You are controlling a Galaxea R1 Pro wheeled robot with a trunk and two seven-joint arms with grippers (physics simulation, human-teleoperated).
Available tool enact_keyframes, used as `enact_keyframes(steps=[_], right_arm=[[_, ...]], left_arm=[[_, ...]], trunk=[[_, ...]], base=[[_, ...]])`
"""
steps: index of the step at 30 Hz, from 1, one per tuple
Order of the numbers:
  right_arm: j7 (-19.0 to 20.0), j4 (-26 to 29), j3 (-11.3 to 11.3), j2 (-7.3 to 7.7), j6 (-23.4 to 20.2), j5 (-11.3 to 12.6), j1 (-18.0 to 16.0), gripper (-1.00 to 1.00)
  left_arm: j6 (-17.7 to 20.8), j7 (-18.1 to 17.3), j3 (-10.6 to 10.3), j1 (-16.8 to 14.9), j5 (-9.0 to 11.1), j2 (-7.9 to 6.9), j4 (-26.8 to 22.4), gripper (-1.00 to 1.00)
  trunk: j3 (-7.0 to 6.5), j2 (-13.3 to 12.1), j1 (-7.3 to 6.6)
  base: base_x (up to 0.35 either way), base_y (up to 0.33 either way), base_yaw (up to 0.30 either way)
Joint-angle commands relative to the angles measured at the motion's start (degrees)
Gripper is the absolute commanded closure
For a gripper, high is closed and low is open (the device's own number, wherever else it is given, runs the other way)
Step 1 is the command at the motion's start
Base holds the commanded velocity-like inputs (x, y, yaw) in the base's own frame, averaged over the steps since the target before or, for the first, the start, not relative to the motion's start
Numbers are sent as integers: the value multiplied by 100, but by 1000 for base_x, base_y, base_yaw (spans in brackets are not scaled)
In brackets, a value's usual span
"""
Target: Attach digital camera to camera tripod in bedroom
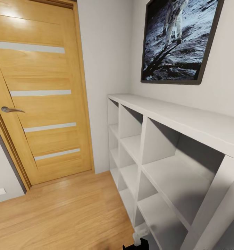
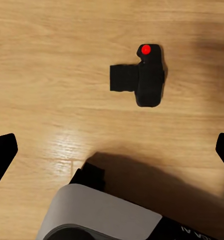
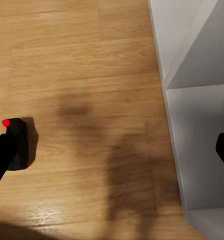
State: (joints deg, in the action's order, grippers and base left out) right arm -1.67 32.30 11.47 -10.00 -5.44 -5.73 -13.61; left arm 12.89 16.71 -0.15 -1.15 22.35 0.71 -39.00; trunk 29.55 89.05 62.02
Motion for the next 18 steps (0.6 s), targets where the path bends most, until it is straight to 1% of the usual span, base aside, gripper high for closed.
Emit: enact_keyframes(steps=[1, 18], right_arm=[[-17, 9, 6, 0, -41, -58, -1, -100], [-43, 5, -2, 0, -42, -45, -1, -100]], left_arm=[[24, 29, -2, -2, 41, 0, -12, -100], [24, 21, 6, -3, 50, -1, 41, -100]], trunk=[[25, 45, 22], [330, 727, 396]], base=[[0, 0, 0], [0, 0, 0]])
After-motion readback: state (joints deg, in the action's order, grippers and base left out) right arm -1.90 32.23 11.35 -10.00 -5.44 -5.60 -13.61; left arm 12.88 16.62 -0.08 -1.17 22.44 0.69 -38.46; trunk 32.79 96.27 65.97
